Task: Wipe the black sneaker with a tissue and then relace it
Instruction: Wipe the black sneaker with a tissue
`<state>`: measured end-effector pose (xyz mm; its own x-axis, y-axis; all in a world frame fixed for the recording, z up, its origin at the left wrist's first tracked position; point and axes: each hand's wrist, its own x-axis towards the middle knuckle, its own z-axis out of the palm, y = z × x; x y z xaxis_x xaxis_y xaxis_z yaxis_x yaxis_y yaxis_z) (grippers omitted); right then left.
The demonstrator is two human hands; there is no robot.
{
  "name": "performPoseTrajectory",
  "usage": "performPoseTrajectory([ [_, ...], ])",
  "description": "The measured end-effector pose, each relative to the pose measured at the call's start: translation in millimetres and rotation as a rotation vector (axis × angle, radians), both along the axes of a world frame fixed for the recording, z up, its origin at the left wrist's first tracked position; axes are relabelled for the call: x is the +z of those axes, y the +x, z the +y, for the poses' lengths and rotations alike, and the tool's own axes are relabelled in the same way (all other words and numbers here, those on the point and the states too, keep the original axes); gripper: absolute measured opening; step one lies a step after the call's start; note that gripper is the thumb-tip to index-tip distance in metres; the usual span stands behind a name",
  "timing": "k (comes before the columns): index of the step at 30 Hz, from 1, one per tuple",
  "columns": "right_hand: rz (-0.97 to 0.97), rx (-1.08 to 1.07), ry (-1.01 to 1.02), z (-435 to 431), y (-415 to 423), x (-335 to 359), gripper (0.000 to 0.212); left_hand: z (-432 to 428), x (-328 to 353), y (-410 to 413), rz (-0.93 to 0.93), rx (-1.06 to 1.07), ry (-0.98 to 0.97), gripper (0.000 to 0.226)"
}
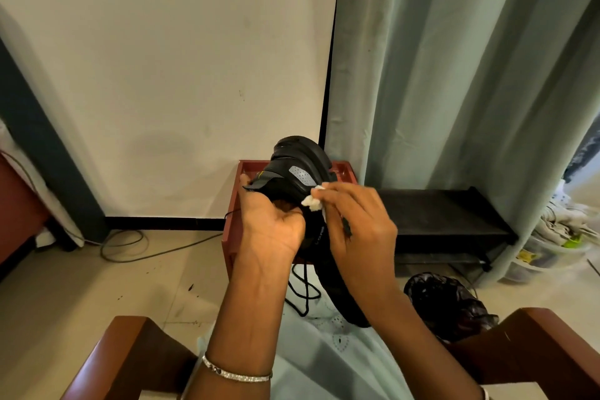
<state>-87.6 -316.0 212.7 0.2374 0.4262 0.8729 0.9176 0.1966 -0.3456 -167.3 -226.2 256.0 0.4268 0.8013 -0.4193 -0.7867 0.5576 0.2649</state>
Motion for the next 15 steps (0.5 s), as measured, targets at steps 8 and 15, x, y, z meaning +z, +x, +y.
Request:
performPoseTrajectory([
  [8,0.056,0.009,-0.039,-19,14,-40,0.016,-4,8,-11,-0.024,0.013,0.033,0.046],
  [15,0.121,0.018,0.026,-12,12,-17,0.014,-12,2,-2,-0.04,-0.036,0.058,0.049],
])
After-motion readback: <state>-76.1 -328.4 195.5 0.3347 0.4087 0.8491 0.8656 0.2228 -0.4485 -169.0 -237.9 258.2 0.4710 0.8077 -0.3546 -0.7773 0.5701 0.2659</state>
